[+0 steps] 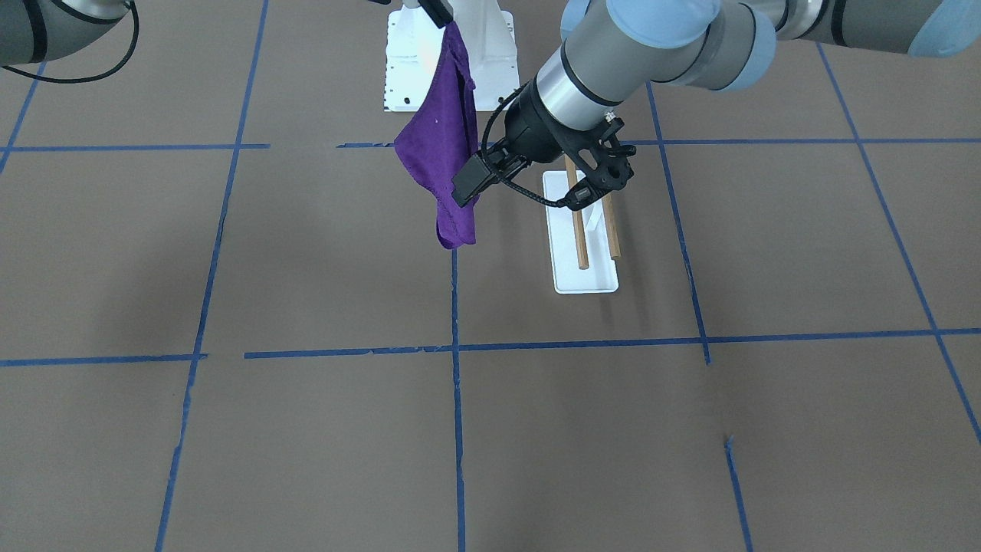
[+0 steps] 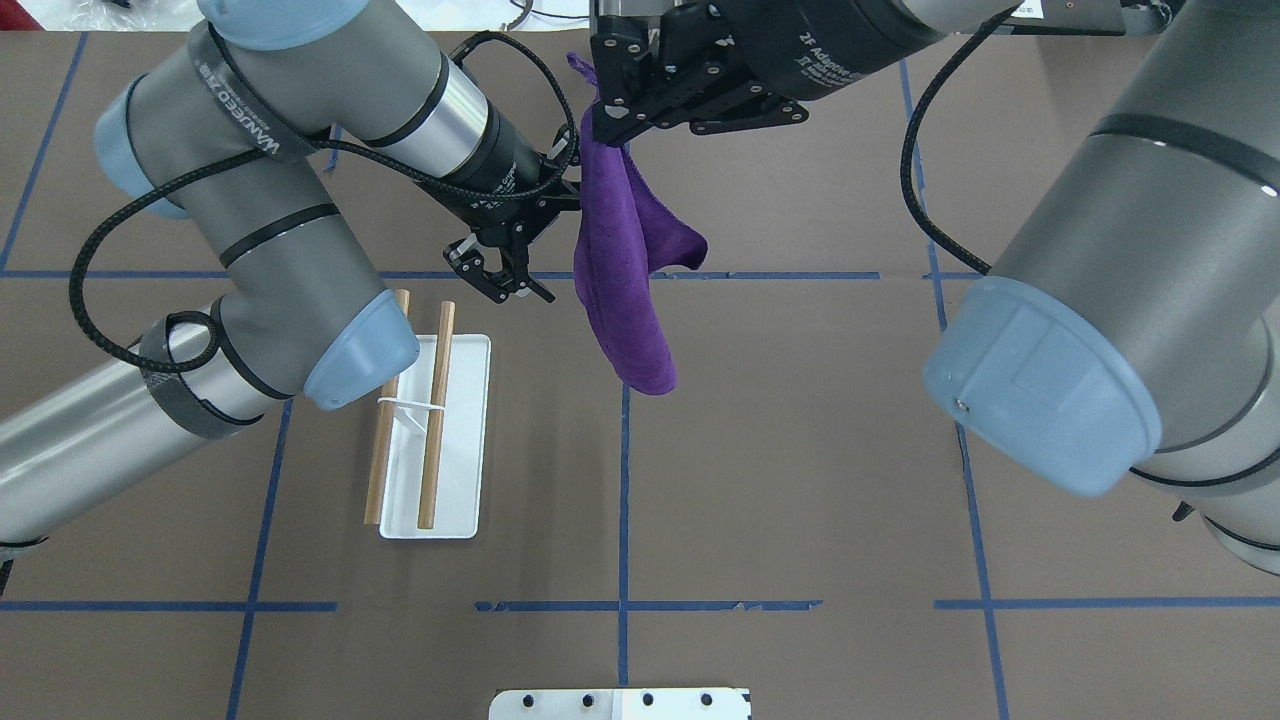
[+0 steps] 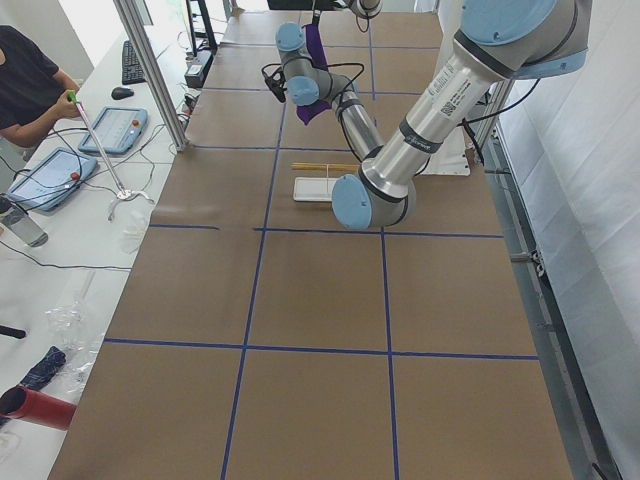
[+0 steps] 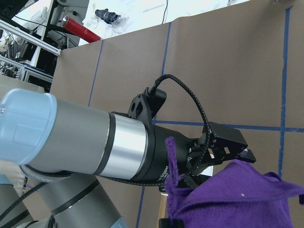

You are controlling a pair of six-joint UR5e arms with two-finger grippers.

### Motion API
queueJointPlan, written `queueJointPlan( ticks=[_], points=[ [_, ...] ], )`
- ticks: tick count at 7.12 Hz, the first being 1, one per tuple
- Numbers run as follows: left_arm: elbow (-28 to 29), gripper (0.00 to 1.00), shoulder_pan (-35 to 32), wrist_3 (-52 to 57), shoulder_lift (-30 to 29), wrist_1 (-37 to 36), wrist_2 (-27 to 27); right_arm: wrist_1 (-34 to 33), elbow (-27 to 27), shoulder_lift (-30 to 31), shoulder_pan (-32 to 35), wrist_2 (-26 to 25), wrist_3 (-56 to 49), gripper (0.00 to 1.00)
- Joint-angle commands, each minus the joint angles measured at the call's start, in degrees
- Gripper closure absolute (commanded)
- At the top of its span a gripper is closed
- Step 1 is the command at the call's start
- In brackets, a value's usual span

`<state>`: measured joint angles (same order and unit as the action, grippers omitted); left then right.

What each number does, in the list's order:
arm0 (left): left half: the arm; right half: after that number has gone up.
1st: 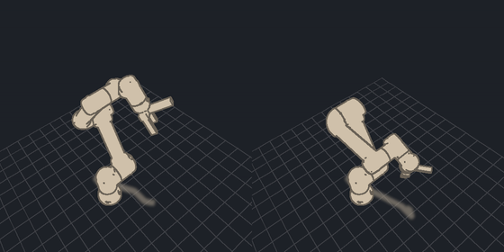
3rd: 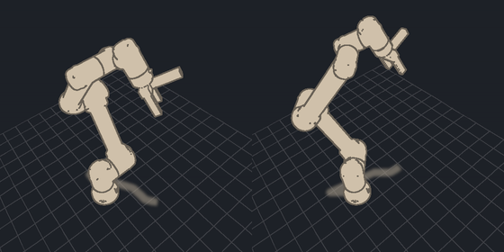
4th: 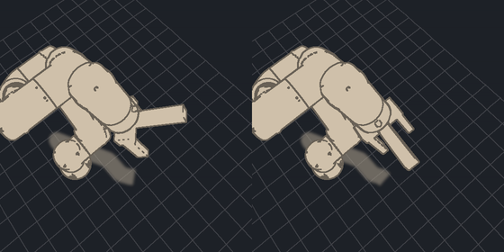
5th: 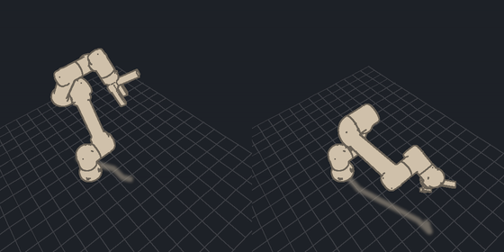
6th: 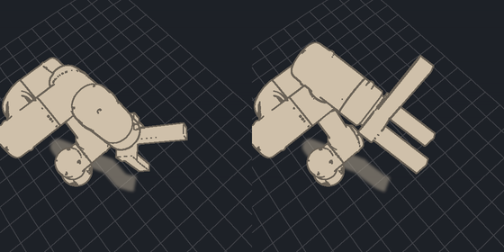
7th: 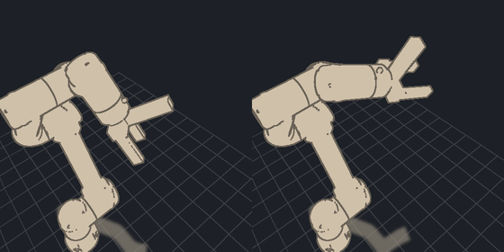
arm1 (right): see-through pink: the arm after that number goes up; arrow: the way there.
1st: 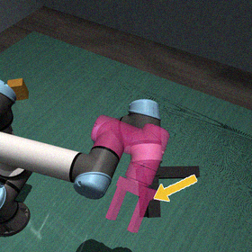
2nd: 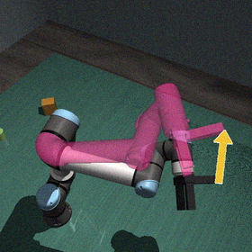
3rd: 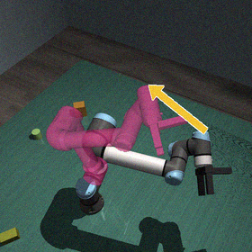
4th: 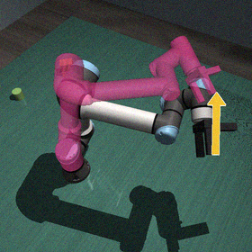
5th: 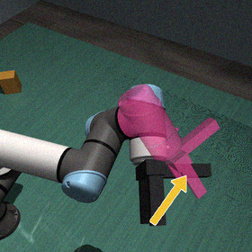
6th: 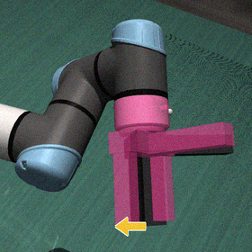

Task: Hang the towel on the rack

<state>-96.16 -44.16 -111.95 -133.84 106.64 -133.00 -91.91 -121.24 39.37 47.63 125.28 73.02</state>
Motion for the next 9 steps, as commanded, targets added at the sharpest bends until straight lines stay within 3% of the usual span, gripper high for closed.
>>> queueJointPlan(
  ticks=[1, 2, 3, 6, 7, 8, 9],
  points=[
    [0.97, 0.20, 0.21, -0.20, -0.02, 1.73, 0.02, 1.29, -0.83, -0.17, 0.00, 0.05, -0.07, 1.00],
    [0.71, 0.70, 0.30, -0.98, 0.07, 1.73, 0.02, 2.26, -0.84, -0.08, 0.00, 0.05, -0.07, 1.00],
    [0.53, 1.00, 0.39, -0.90, 0.24, 1.73, -0.07, 2.27, -1.10, 0.10, 0.18, 0.22, -0.07, 1.00],
    [-0.43, 1.00, 0.30, 0.15, 0.95, 1.73, 0.28, 2.35, -2.95, 3.25, 0.36, 0.57, -0.16, 1.00],
    [-0.87, 1.00, 0.30, 0.59, 0.95, 1.73, 0.29, 2.18, -3.47, 4.48, 0.36, 0.40, -0.07, 0.42],
    [-0.96, 1.00, 0.39, 0.68, 0.69, 1.73, 0.89, 2.09, -4.00, 7.02, 0.70, 0.14, -0.07, 0.00],
    [-0.96, 1.00, 0.39, 0.77, 0.68, 1.81, 3.68, 2.26, -6.44, 12.78, 1.05, 0.05, -1.12, 0.00]
  ],
)
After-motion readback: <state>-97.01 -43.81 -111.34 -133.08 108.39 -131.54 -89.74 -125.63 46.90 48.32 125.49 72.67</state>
